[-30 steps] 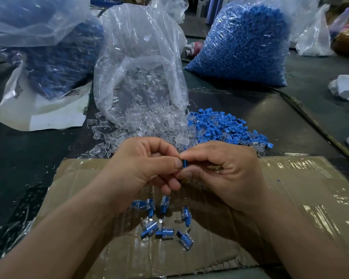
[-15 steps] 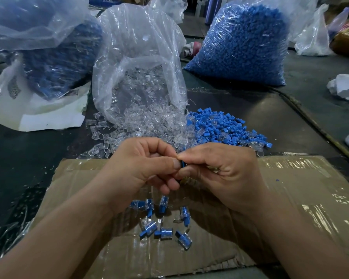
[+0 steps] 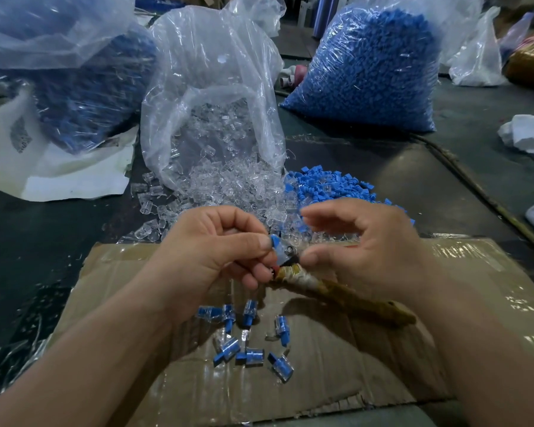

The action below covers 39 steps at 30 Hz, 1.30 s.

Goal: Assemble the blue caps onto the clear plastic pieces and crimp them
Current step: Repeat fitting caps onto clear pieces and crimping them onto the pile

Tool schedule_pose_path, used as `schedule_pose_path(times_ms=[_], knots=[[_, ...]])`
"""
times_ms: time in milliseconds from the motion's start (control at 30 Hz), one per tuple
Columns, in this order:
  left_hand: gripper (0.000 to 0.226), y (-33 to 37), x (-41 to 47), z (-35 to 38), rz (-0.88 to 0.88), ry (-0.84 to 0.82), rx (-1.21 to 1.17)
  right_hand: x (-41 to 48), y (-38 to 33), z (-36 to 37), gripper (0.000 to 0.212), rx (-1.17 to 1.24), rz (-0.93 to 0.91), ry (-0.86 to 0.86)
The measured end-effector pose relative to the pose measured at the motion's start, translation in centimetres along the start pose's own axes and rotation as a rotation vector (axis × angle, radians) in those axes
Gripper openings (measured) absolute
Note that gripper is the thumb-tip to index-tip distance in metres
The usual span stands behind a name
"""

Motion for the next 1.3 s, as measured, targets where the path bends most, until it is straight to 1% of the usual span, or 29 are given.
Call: schedule_pose_path(times_ms=[67, 100, 167, 233, 267, 300, 367, 400, 533, 600, 667, 800, 867, 967, 1067, 1167, 1300], knots=[[0.004, 0.0, 0.1, -0.2, 0.018, 0.037, -0.035, -0.4, 1.1, -1.5, 0.056, -0.097, 0.153, -0.095], [0.004, -0.1, 0.2, -0.2, 0.024, 0.053, -0.049, -0.5, 1.4, -1.9, 0.06, -0.167, 0.203, -0.172], [0.007, -0.1, 0.3, -0.4, 0.029, 0.077, -0.074, -0.8, 1.8, -2.0, 0.081, -0.281, 0.281, -0.4], [0.01, -0.2, 0.4, -0.5, 0.036, 0.091, -0.092, -1.2, 2.1, -1.3, 0.096, -0.376, 0.272, -0.616], [0.011, -0.2, 0.4, -0.5, 0.038, 0.093, -0.097, -1.4, 2.2, -1.0, 0.099, -0.411, 0.246, -0.673], [0.012, -0.2, 0.4, -0.5, 0.04, 0.094, -0.101, -1.4, 2.2, -0.8, 0.099, -0.431, 0.231, -0.689], [0.014, -0.2, 0.4, -0.4, 0.045, 0.095, -0.108, -1.2, 2.1, -0.9, 0.091, -0.431, 0.239, -0.65], [0.014, -0.2, 0.5, -0.4, 0.047, 0.098, -0.111, -1.0, 2.0, -1.0, 0.084, -0.429, 0.248, -0.625], [0.006, -0.2, 0.5, -0.5, 0.063, 0.105, -0.126, -0.7, 1.6, -0.7, 0.035, -0.524, 0.232, -0.512], [0.005, -0.2, 0.5, -0.6, 0.072, 0.103, -0.136, -0.4, 1.4, -0.1, 0.019, -0.628, 0.211, -0.442], [0.01, -0.1, 0.4, -0.6, 0.084, 0.099, -0.138, -0.2, 1.6, 0.4, 0.016, -0.688, 0.191, -0.401], [0.015, 0.1, 0.3, -0.5, 0.126, 0.123, -0.163, -0.5, 2.0, 0.1, 0.014, -0.636, 0.21, -0.353], [0.014, 0.1, 0.3, -0.5, 0.151, 0.148, -0.162, -0.6, 2.0, -0.5, 0.013, -0.611, 0.204, -0.279], [0.004, 0.1, 0.3, -0.6, 0.178, 0.18, -0.176, -0.7, 1.9, -1.2, 0.017, -0.567, 0.208, -0.141], [0.007, 0.0, 0.3, -0.7, 0.207, 0.217, -0.171, -0.7, 1.4, -1.3, 0.015, -0.457, 0.211, -0.054], [0.005, 0.0, 0.4, -0.8, 0.228, 0.238, -0.151, -0.6, 0.9, -0.7, 0.016, -0.347, 0.177, -0.065], [0.006, 0.0, 0.4, -0.7, 0.258, 0.245, -0.1, -0.6, 0.4, 0.1, 0.019, -0.308, 0.145, -0.152]])
Point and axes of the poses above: each hand's wrist, its own x-axis towards the middle knuckle, its own z-axis out of the palm, y = z × x, the point moved 2 cm from there along x, towards the middle knuckle, and after that the axes turned 14 degrees about -z, right-handed, at the moved point
